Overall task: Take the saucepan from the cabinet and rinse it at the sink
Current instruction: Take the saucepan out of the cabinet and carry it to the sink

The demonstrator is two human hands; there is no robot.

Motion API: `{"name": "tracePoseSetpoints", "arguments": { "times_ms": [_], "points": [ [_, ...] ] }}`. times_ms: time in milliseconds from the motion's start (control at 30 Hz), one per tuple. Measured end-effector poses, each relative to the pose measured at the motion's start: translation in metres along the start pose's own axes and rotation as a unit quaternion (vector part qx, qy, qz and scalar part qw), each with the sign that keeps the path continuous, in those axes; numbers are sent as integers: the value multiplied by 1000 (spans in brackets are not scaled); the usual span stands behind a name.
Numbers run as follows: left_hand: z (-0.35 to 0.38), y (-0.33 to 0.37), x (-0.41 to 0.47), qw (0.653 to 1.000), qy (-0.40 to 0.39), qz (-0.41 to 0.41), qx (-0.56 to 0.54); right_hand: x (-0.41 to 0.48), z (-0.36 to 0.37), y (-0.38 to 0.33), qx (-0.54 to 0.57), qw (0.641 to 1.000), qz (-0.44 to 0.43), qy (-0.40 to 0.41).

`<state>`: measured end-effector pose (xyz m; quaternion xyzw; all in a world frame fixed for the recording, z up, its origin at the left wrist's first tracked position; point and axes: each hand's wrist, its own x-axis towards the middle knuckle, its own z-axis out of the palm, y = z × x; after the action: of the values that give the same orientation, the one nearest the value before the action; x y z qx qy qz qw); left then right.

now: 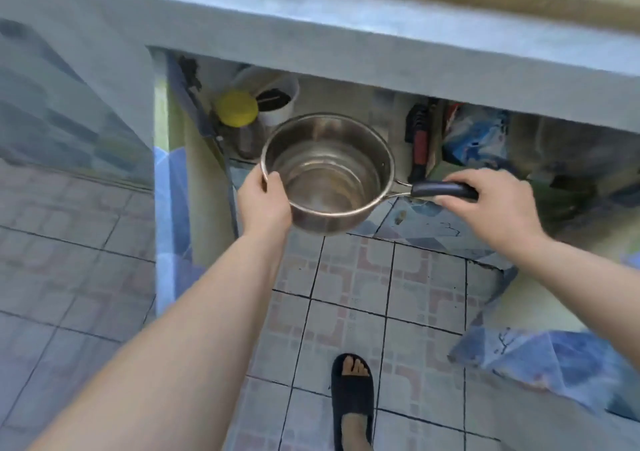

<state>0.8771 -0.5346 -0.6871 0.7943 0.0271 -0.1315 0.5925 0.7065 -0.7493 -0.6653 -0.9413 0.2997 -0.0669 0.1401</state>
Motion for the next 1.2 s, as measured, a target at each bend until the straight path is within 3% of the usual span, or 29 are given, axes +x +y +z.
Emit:
{"name": "tracePoseSetpoints", "arguments": {
  "times_ms": [167, 300, 433, 833, 1200],
  "points": [
    [-70, 72, -54, 999, -35, 16, -2, -58, -93, -52, -1, 999, -1, 35],
    [-143, 127, -81, 997, -51, 49, -12, -82, -164, -110, -6, 996, -34, 77],
    [-228, 168, -85, 997, -40, 51, -38, -96, -208, -184, 24, 993, -88, 70],
    [-504, 214, -93, 987, 144, 59, -36, -91, -218, -439, 91, 958, -255, -93],
    [-628, 233, -35, 959, 275, 32, -61, -18, -198, -616, 44, 911, -384, -140]
  ]
}}
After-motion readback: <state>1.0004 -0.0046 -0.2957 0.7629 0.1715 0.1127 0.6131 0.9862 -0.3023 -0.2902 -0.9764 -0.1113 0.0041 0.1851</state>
